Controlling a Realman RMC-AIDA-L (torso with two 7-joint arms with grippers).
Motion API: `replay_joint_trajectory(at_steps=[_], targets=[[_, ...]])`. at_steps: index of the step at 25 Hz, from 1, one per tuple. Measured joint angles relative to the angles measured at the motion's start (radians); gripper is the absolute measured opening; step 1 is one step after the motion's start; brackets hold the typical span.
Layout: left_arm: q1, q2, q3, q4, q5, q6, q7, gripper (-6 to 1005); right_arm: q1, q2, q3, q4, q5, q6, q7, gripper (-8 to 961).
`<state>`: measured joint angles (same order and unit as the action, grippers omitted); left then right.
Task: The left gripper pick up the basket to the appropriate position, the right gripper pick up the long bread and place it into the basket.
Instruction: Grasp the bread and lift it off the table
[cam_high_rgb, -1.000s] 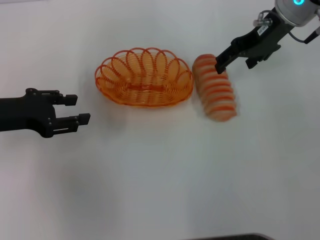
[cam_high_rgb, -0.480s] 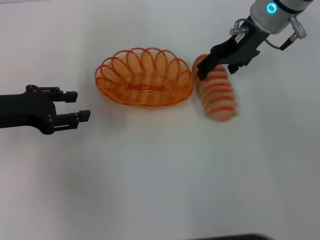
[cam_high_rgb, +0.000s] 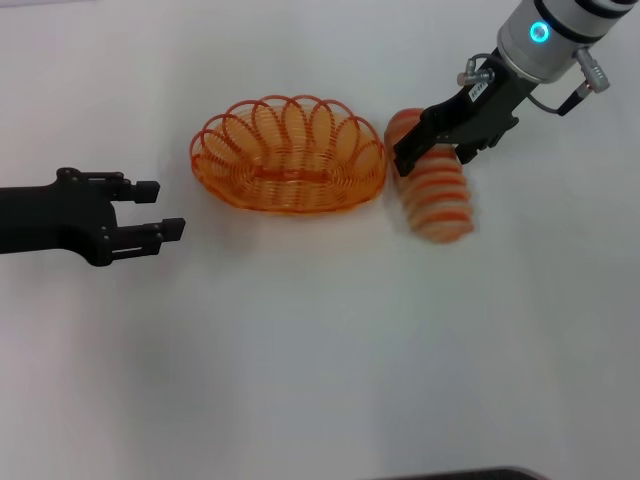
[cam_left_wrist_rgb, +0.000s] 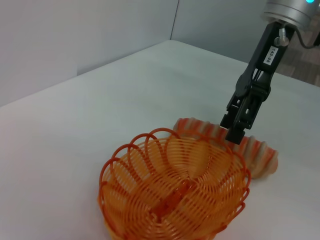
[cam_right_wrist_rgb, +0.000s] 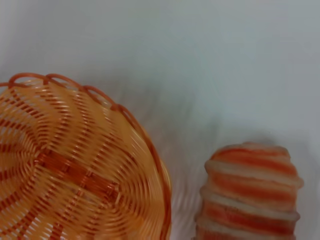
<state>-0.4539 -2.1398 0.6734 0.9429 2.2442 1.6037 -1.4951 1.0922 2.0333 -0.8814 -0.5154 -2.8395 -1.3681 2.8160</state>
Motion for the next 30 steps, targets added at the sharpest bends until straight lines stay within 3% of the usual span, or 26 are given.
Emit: replay_joint_trajectory(at_steps=[15,30], targets=[[-0.006,-0.004,0.0,-0.005,0.0,-0.004,0.005,595,-0.005,0.0,-0.056,0.011,0.0,0.006,0.025,890],[-0.006,0.0,-0.002,-0.004,0.002,-0.004,0.004,594,-0.002,0.014,-0.06,0.025,0.0,0.055,0.035,888]])
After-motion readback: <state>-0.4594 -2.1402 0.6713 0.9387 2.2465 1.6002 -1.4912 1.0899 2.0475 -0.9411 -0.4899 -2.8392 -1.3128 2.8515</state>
